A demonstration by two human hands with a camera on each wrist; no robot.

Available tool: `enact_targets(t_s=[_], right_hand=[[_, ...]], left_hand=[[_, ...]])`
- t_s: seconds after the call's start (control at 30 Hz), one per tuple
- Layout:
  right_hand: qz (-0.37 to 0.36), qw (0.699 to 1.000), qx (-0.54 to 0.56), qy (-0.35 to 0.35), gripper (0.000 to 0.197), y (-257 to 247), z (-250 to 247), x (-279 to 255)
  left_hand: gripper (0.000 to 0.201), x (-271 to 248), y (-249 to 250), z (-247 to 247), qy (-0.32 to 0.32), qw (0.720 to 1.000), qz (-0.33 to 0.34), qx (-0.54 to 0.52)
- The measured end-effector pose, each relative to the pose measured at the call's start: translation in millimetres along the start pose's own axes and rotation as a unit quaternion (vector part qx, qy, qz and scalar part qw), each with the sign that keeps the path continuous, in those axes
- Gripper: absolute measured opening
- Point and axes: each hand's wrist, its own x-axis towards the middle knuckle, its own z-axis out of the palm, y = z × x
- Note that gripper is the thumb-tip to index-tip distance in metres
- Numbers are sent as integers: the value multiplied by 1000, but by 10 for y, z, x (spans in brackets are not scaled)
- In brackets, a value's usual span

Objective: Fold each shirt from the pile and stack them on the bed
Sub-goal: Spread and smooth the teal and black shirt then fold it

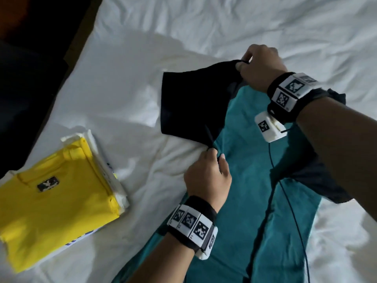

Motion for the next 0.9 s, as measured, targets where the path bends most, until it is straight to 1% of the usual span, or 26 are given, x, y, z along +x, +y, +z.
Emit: enact_targets(t_s=[0.07, 0.13, 0.17, 0.23, 0.27, 0.3, 0.33, 0.37, 0.43, 0.47, 0.5, 0.53, 0.6, 0.67, 0.7, 0.77, 0.83, 0.9], right_hand=[[1, 999, -44, -15, 16, 94, -200, -56], [13, 997, -76, -28, 19, 207, -313, -110], [18, 996, -80, -32, 20, 267, -332, -141], [21, 997, -66, -31, 18, 395, -317, -235], [22, 997, -62, -29, 22, 459, -280, -296], [21, 997, -66, -24, 32, 524, -229, -376], [18, 997, -69, -15, 41, 586, -167, -485], [12, 998, -63, 4, 46, 640, -86, -639], [-19, 999, -17, 40, 39, 713, 132, -1083], [-46, 998, 6, 40, 34, 738, 273, -1366], [-73, 997, 18, 26, 32, 745, 415, -1688], [-95, 995, 23, -5, 33, 740, 555, -2023], [-125, 988, 15, -86, 42, 735, 835, -2647], [-157, 974, -43, -158, 51, 745, 1096, -3108], [-170, 967, -72, -176, 54, 743, 1199, -3263], [-161, 967, -84, -179, 52, 708, 1310, -3465], [-141, 975, -70, -159, 43, 648, 1358, -3590], [-119, 980, -58, -146, 36, 599, 1398, -3684]], left_hand=[[22, -121, 175, 66, -42, 999, 14, -1], [17, -233, 340, 138, -98, 995, 18, -8], [12, -277, 401, 192, -124, 992, 15, -1], [9, -357, 475, 314, -147, 989, 7, 18], [9, -389, 479, 351, -157, 987, 7, 31], [8, -414, 474, 377, -172, 985, 4, 35], [12, -437, 460, 386, -197, 980, -4, 36], [20, -463, 436, 369, -225, 974, -8, 36], [27, -558, 323, 295, -245, 969, -6, 34], [28, -634, 254, 225, -248, 968, -2, 40], [28, -724, 176, 144, -253, 966, 3, 48], [29, -831, 87, 56, -264, 963, 6, 57], [31, -1049, -127, -119, -299, 952, 4, 71], [35, -1243, -337, -299, -323, 942, -3, 89], [37, -1326, -430, -382, -330, 938, -2, 105], [38, -1480, -570, -542, -350, 927, -7, 134], [36, -1620, -657, -694, -368, 918, -17, 148], [29, -1748, -703, -832, -381, 911, -21, 157]])
